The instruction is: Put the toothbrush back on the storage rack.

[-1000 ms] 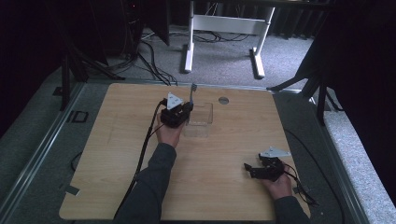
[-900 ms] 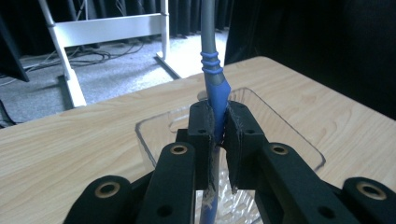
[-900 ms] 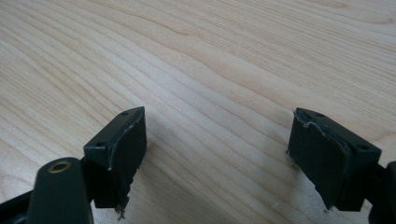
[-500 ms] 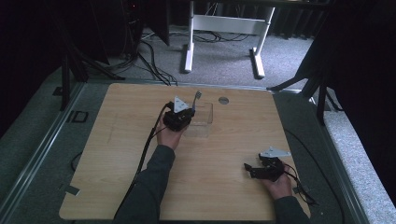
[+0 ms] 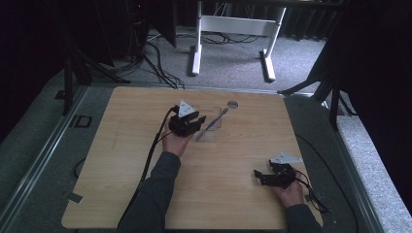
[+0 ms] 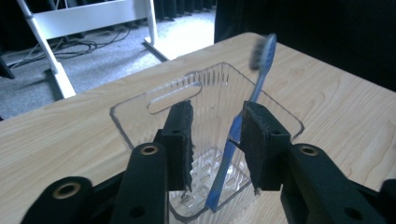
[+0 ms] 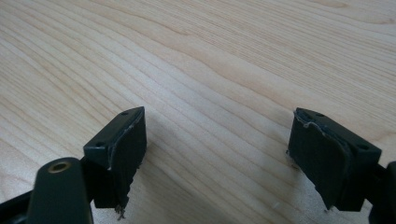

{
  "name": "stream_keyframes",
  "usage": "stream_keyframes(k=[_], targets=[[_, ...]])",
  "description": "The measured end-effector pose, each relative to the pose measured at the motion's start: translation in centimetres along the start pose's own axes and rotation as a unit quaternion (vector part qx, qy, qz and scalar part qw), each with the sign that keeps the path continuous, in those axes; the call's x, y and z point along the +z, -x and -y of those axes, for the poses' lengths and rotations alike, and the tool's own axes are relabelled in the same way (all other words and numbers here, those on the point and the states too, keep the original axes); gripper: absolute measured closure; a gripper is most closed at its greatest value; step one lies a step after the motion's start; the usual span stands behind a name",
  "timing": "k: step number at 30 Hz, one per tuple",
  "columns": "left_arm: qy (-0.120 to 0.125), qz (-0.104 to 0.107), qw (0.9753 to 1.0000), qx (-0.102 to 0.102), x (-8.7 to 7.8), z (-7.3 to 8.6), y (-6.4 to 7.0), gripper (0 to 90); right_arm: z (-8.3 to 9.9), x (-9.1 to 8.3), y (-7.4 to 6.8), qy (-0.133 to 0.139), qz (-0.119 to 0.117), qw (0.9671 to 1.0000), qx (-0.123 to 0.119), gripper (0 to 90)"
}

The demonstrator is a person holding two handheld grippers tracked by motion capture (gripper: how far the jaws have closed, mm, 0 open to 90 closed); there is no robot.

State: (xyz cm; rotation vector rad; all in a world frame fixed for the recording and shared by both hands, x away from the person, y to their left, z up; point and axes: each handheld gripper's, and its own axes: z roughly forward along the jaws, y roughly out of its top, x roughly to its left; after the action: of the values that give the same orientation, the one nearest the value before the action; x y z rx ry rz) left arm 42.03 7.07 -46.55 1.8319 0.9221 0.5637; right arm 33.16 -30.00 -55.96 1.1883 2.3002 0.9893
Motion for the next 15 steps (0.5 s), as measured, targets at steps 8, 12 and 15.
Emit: stream_keyframes(k=[8, 12, 15], targets=[[0.035, -0.015, 0.9973, -0.063, -2.4, 0.2, -2.2, 53.6, 0.0, 0.0, 0.0, 0.000, 0.000, 1.0000, 0.000, 19.1], [0.030, -0.027, 0.9943, -0.098, -3.4, 1.3, -4.0, 49.4, 0.0, 0.0, 0.0, -0.001, 0.000, 1.0000, 0.001, 19.1], [0.015, -0.036, 0.9925, -0.116, -3.8, 2.4, -5.1, 45.3, 0.0, 0.0, 0.0, -0.001, 0.000, 1.0000, 0.000, 19.1]])
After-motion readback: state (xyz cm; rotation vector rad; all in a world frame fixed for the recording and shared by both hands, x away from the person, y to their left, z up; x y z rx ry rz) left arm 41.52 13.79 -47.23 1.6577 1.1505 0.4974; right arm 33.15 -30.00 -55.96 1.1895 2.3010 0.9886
